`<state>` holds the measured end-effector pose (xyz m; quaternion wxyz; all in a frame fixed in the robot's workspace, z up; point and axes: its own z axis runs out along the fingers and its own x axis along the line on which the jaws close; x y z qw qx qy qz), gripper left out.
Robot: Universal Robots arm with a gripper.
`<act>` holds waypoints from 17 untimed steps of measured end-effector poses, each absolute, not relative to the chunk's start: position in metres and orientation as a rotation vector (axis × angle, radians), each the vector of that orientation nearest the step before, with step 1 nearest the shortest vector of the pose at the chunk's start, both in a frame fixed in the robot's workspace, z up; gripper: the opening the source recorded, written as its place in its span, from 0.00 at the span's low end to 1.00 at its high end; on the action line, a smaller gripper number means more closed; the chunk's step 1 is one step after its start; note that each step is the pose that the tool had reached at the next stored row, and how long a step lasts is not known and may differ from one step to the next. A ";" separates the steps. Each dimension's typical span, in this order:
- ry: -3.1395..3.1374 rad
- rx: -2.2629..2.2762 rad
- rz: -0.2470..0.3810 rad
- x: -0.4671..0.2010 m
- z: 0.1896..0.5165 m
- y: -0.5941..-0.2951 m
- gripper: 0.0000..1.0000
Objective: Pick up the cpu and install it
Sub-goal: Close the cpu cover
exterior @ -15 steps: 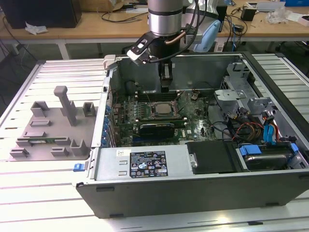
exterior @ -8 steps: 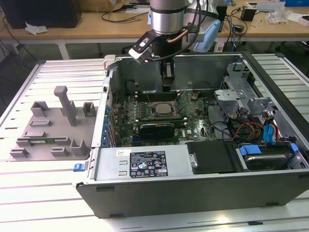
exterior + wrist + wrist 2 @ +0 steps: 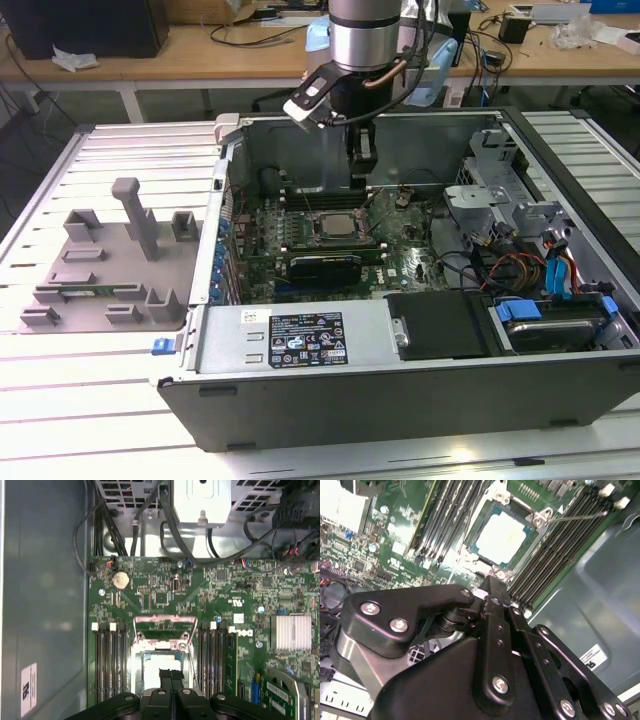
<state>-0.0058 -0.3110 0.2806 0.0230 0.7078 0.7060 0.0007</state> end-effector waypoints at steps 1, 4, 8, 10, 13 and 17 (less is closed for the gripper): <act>2.186 2.192 0.002 -0.004 0.281 -0.311 0.11; 2.186 2.192 0.002 0.004 0.281 -0.311 0.11; 2.186 2.192 0.002 0.016 0.281 -0.311 0.11; 2.187 2.192 0.002 0.024 0.280 -0.311 0.11; 2.187 2.192 0.001 0.036 0.280 -0.311 0.11; 2.188 2.193 -0.002 0.048 0.279 -0.311 0.11</act>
